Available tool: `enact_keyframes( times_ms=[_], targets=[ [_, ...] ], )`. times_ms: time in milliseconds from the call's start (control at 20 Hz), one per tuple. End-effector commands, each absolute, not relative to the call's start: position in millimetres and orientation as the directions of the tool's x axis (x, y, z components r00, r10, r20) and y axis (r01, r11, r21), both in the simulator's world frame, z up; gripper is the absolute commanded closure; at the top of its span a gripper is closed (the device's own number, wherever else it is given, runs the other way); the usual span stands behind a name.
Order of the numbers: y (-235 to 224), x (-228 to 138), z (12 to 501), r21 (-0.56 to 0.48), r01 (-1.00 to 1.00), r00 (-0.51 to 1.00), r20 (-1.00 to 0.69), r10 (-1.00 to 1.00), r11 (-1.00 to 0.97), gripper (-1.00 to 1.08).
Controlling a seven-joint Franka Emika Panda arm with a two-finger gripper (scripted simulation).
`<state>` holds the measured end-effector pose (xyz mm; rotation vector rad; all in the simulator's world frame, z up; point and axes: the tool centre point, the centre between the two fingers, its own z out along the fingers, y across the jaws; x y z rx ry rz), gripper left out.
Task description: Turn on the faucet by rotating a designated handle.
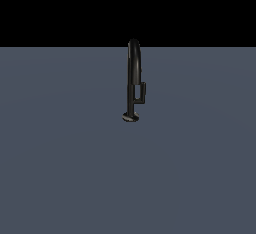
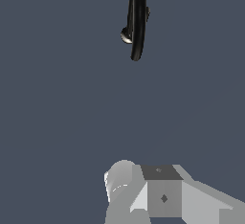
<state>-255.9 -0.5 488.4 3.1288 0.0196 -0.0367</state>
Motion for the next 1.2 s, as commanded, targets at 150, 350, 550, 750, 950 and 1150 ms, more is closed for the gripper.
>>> enact_keyframes(
  times_ms=[150, 350, 550, 750, 950, 1150],
  targets=[
    [0, -255, 488, 0.01, 0.01, 1.0, -0.026, 0.01, -1.0, 1.08],
    [0, -249, 488, -0.001, -0.002, 0.999, -0.038, -0.002, -1.0, 1.08],
    [2, -239, 487, -0.02, -0.024, 0.998, -0.06, -0.023, -1.0, 1.08],
    [3, -225, 485, -0.048, -0.057, 0.994, -0.093, -0.052, -0.997, 1.08],
    [5, -206, 482, -0.082, -0.102, 0.986, -0.138, -0.09, -0.991, 1.08],
    [6, -183, 477, -0.121, -0.157, 0.972, -0.193, -0.132, -0.98, 1.08]
  ],
)
